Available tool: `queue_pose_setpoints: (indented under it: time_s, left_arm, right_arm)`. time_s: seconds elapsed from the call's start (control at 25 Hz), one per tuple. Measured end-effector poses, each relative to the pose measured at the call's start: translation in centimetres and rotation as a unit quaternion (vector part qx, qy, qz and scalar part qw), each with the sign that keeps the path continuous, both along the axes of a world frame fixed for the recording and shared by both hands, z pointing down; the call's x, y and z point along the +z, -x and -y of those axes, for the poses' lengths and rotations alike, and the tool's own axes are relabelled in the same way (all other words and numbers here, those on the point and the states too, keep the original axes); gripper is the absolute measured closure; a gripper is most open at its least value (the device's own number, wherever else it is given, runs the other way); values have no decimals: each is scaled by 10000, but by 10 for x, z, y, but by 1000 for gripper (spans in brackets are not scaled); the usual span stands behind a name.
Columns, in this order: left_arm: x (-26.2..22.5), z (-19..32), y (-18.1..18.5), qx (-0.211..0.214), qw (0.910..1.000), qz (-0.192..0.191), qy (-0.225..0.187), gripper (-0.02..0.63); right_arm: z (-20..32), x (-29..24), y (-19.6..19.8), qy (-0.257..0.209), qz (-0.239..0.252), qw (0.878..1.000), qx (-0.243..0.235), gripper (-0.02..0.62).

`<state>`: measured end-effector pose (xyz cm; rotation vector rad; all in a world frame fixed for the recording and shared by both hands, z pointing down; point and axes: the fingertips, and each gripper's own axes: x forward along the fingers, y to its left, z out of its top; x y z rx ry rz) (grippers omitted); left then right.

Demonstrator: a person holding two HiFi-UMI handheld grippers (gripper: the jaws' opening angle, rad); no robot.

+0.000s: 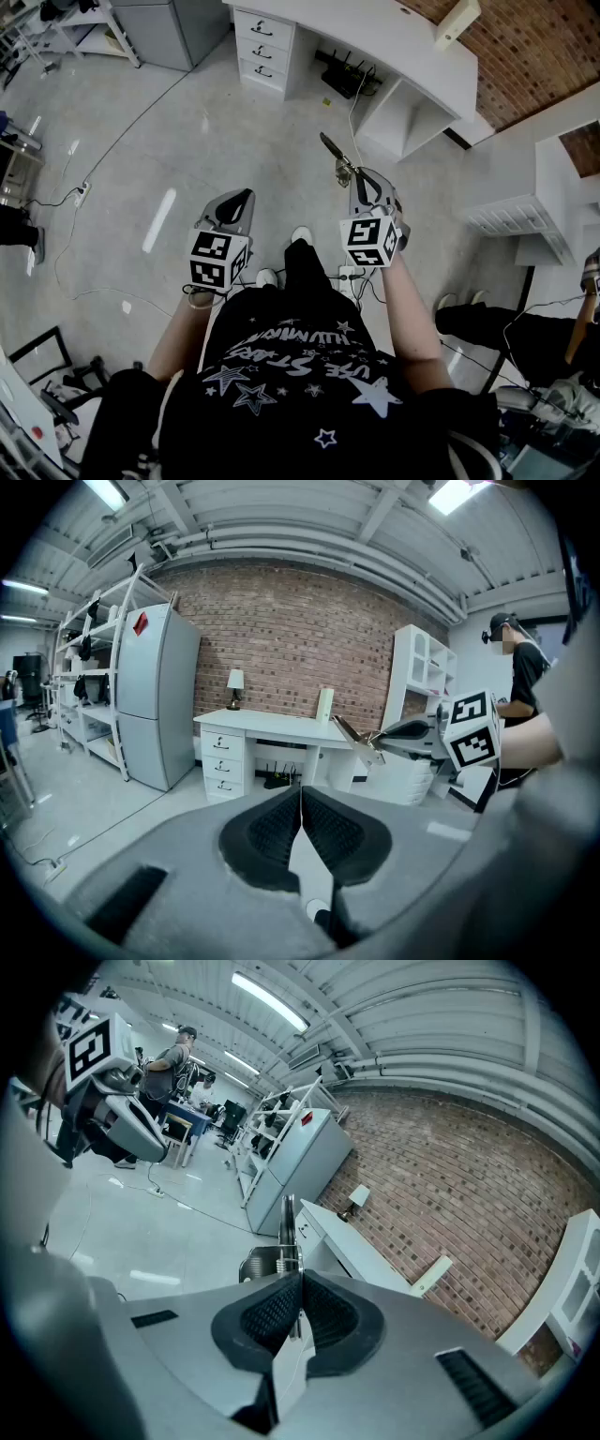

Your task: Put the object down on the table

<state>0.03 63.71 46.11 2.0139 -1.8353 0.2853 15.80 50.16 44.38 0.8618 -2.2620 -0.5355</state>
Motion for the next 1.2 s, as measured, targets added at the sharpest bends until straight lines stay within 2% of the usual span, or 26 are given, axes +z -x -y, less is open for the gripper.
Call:
queue_pose_setpoints:
  time_s: [0.4,0.6,0.84,1.2]
  left_arm:
    - [6,-7,23,31,10000,-57,72,584]
    - [4,16,47,-39,10000,4,42,584]
    - [1,77,59,-74,10000,33,28,584]
    - [12,223,85,-336,9989,121,309,584]
  right_arm:
    - [3,1,31,19,-21,9999,-100,583]
    - [24,-7,46,-151,69,9998,-124,583]
    - [86,-3,57,-244,42,9995,-179,581]
    - [241,21,92,-74,75,9989,-447,581]
